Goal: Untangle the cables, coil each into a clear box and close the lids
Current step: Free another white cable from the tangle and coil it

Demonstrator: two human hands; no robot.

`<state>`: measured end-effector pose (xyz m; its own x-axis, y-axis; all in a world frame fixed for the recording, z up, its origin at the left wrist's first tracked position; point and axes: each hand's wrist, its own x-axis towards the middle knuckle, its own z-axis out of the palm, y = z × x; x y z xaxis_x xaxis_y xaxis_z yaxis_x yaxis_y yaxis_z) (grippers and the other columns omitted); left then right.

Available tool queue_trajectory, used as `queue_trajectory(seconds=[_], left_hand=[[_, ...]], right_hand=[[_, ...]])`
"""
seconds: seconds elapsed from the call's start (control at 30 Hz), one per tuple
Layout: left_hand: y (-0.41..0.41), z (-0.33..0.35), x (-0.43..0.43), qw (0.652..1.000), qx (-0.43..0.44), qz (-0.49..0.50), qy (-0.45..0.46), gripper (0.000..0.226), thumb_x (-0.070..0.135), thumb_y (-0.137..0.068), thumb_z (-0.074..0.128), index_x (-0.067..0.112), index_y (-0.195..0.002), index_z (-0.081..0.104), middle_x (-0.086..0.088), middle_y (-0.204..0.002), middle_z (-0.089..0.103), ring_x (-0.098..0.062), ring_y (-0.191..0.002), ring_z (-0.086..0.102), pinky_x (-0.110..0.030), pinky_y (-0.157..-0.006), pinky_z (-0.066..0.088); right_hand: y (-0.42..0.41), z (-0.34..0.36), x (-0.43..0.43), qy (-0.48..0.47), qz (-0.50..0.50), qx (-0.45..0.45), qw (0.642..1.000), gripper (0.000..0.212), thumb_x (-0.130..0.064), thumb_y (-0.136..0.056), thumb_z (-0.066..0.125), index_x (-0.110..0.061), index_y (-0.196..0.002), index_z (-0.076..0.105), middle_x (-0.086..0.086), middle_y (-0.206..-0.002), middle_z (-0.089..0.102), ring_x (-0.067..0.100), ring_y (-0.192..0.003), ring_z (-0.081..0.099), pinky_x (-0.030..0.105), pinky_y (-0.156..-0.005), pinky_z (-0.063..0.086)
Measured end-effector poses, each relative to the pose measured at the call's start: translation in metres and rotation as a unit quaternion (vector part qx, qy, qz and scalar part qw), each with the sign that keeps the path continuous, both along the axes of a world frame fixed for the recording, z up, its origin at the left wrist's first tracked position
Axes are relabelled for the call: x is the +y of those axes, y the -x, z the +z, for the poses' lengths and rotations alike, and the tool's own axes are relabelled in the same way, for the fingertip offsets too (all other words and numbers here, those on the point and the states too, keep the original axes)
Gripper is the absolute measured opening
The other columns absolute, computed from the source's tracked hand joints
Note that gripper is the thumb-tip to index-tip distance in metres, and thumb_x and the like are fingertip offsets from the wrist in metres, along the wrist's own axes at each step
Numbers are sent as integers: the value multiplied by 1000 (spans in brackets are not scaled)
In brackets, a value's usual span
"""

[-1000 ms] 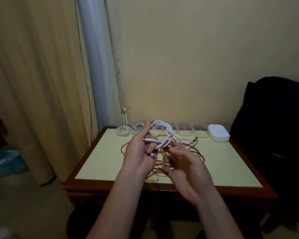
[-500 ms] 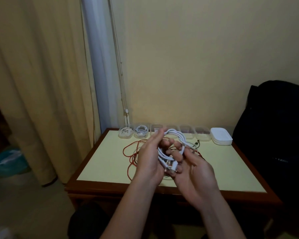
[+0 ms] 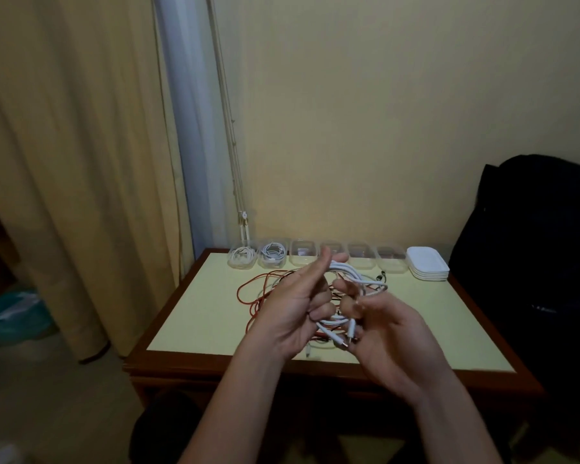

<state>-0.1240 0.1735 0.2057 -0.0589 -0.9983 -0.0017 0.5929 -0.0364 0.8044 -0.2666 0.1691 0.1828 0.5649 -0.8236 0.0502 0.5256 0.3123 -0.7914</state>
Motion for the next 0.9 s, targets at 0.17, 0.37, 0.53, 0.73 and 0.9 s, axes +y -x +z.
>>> queue_trajectory(seconds=[0.17, 0.37, 0.53, 0.73, 0.9], left_hand=[[-3, -3, -3, 998, 19, 55, -5, 41, 32, -85, 69, 1, -112, 71, 5, -60, 12, -4, -42, 15, -16, -37, 19], [-11, -7, -5, 988, 39, 149, -24, 34, 27, -85, 70, 1, -107, 72, 4, -58, 14, -4, -41, 15, -16, -36, 18], [-20, -5, -9, 966, 90, 232, -75, 26, 23, -90, 70, 2, -106, 72, 7, -49, 30, -4, -42, 17, -17, -36, 16], [-24, 2, -18, 950, 107, 274, -99, 27, 21, -89, 71, 1, -108, 71, 9, -46, 42, -4, -39, 18, -17, -35, 17], [-23, 6, -23, 945, 121, 281, -112, 25, 18, -89, 73, 1, -106, 72, 7, -50, 40, -3, -39, 19, -17, -35, 18]], right_hand=[[-10, -4, 5, 88, -124, 152, 977, 30, -3, -89, 68, -7, -119, 64, 10, -95, 74, 21, -81, 70, 37, -69, 49], [-5, 0, 9, 195, -196, 344, 897, 6, -12, -92, 71, -15, -94, 76, 4, -82, 77, 15, -69, 73, 22, -64, 56], [8, 4, 12, 273, -160, 407, 857, 15, -23, -94, 69, -20, -81, 77, -1, -73, 74, 6, -57, 54, 23, -56, 45], [23, 3, 11, 230, -167, 336, 898, 25, -7, -95, 61, -9, -75, 75, 0, -61, 62, 12, -59, 52, 27, -59, 43], [22, 0, 9, 185, -137, 257, 939, 21, -7, -91, 64, -3, -72, 72, 7, -59, 56, 18, -58, 47, 22, -57, 43]])
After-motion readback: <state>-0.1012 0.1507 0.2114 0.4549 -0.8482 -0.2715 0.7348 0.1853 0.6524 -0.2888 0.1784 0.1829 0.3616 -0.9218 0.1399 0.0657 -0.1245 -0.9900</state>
